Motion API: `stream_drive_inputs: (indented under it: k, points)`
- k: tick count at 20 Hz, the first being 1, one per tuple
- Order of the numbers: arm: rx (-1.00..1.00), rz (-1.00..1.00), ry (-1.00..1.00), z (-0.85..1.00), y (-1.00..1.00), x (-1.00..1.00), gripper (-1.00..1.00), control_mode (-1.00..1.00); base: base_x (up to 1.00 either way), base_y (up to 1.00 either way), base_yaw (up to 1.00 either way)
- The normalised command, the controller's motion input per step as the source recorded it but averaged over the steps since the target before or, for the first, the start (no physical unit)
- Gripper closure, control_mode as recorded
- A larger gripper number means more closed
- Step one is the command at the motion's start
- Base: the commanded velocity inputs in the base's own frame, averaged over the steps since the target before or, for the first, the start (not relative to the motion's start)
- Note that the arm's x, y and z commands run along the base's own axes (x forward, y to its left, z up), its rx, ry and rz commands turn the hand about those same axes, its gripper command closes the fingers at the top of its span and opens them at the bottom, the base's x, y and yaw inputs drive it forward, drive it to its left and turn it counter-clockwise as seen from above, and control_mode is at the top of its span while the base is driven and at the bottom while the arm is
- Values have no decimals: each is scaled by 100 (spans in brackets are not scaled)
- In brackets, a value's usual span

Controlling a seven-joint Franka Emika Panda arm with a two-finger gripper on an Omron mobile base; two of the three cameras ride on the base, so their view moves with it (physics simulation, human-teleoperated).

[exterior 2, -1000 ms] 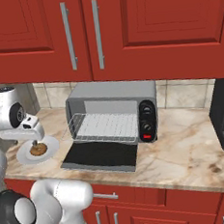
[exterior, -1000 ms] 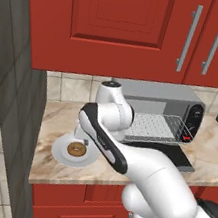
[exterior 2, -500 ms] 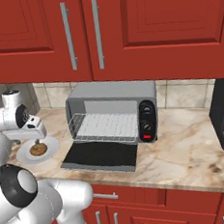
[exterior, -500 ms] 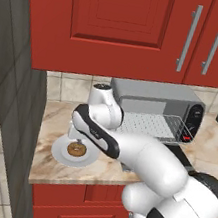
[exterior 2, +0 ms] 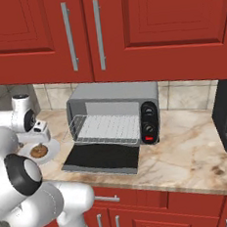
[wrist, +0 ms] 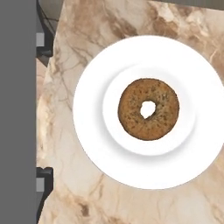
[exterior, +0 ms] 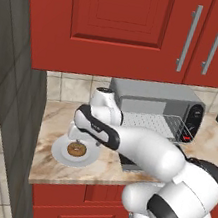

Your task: Pick up the bagel from the plate, place it on the toaster oven rack, close the door, and set the timer.

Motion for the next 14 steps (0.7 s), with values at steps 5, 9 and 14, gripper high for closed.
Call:
stream_drive_inputs:
  k: [5,9,14]
  points:
    - [8,0,0,-31,0,0,-100,-100,0,0,0]
    - [1,0,0,-28,0,0,-100,-100,0,0,0]
    - [0,-3,-1,-17,0,0,-100,-100,0,0,0]
